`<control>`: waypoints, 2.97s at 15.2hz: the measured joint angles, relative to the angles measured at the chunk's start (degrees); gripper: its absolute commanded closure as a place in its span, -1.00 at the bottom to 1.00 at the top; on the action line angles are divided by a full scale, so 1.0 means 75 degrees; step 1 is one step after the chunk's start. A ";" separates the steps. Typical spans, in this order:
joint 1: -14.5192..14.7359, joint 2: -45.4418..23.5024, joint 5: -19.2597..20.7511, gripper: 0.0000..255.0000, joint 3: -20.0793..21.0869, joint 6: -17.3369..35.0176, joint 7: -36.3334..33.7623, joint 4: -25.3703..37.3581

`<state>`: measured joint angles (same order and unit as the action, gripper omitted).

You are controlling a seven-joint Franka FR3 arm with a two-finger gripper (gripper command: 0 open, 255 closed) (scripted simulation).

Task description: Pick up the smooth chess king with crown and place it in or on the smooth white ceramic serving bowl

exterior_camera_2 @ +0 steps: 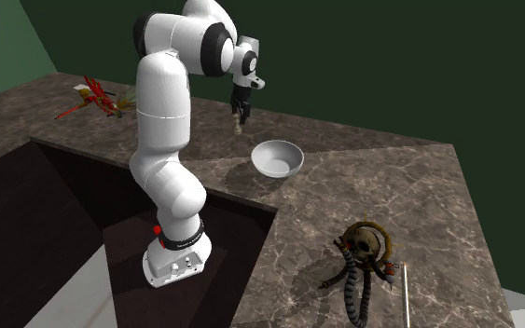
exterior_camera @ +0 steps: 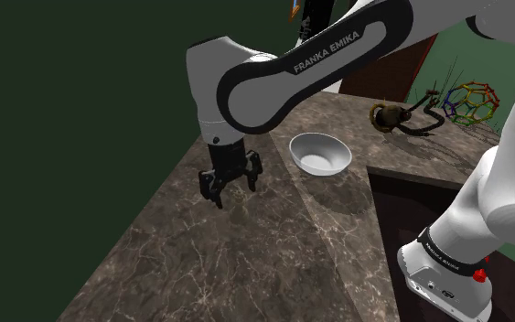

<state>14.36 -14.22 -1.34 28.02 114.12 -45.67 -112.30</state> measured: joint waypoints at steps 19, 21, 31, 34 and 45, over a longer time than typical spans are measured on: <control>-0.0042 0.0288 -0.0130 1.00 0.0039 -0.0575 0.0032 0.0318; -0.0060 0.0363 -0.0162 1.00 0.0042 -0.0747 0.0049 0.0420; -0.0105 0.0715 -0.0315 1.00 0.0073 -0.1683 0.0057 0.1041; -0.0105 0.0768 -0.0336 1.00 0.0081 -0.1976 0.0036 0.1290; -0.0680 0.1908 -0.0681 1.00 -0.0319 -0.2567 0.1048 0.0749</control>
<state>9.26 0.09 -6.45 25.62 94.87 -37.81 -106.68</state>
